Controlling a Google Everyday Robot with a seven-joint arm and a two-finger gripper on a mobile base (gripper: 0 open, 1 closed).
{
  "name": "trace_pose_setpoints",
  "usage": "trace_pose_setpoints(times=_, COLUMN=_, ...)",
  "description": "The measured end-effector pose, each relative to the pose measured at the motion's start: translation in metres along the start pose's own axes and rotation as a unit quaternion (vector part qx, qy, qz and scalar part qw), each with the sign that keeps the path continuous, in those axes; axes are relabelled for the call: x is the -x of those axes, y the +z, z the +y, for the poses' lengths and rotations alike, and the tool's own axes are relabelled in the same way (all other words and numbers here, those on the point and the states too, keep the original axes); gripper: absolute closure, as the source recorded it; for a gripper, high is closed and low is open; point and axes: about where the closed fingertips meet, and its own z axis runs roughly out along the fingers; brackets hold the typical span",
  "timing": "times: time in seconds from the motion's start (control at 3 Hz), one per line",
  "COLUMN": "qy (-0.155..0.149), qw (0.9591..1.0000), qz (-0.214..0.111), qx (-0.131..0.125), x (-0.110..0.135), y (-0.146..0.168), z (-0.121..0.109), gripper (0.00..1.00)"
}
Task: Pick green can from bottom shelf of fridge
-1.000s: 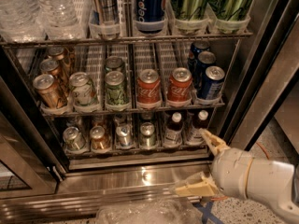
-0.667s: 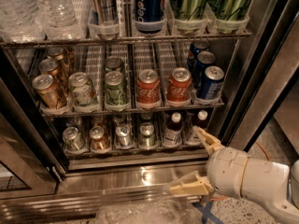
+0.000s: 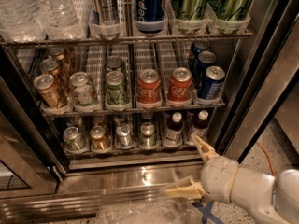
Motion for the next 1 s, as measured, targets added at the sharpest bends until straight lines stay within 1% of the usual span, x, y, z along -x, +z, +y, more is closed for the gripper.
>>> trace_pose_setpoints(times=0.33, qy=0.018, qw=0.9992, qz=-0.015, qx=-0.033, x=-0.041, y=0.025, z=0.000, gripper=0.00)
trace_pose_setpoints(times=0.67, qy=0.006, qw=0.9968, qz=-0.033, qx=-0.073, x=-0.064, y=0.039, z=0.003, gripper=0.00)
trace_pose_setpoints(times=1.0, qy=-0.035, qw=0.9921, qz=-0.041, qx=-0.114, x=-0.082, y=0.046, z=0.005, gripper=0.00)
